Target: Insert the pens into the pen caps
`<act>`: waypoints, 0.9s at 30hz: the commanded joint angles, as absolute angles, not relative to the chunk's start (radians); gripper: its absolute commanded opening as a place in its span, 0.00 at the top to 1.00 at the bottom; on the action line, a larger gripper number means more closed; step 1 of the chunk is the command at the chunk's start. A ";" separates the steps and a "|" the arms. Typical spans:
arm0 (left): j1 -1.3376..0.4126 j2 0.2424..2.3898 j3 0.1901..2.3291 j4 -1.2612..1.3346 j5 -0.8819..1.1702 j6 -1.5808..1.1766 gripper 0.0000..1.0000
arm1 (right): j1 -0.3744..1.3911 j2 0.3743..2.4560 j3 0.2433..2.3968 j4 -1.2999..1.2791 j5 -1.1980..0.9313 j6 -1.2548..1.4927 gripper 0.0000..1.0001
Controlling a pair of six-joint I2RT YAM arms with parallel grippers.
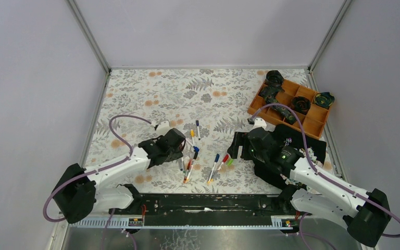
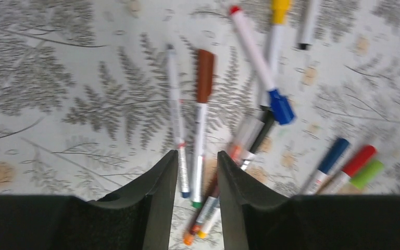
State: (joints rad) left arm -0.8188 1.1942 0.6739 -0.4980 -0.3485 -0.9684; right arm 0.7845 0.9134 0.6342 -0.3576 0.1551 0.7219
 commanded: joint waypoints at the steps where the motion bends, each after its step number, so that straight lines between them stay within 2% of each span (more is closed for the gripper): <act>1: -0.762 1.197 0.659 -0.551 -0.381 -0.952 0.69 | 0.788 0.912 0.638 -0.337 0.145 0.745 0.16; 3: -0.746 1.214 0.661 -0.550 -0.377 -0.938 0.72 | 0.788 0.910 0.638 -0.337 0.144 0.747 0.16; 12: -0.730 1.301 0.660 -0.472 -0.333 -0.887 0.76 | 0.788 0.910 0.640 -0.342 0.143 0.752 0.17; 24: -0.729 1.378 0.665 -0.418 -0.299 -0.853 0.74 | 0.788 0.922 0.638 -0.342 0.143 0.750 0.17; 27: -0.729 1.397 0.664 -0.435 -0.303 -0.853 0.78 | 0.788 0.926 0.639 -0.342 0.143 0.750 0.17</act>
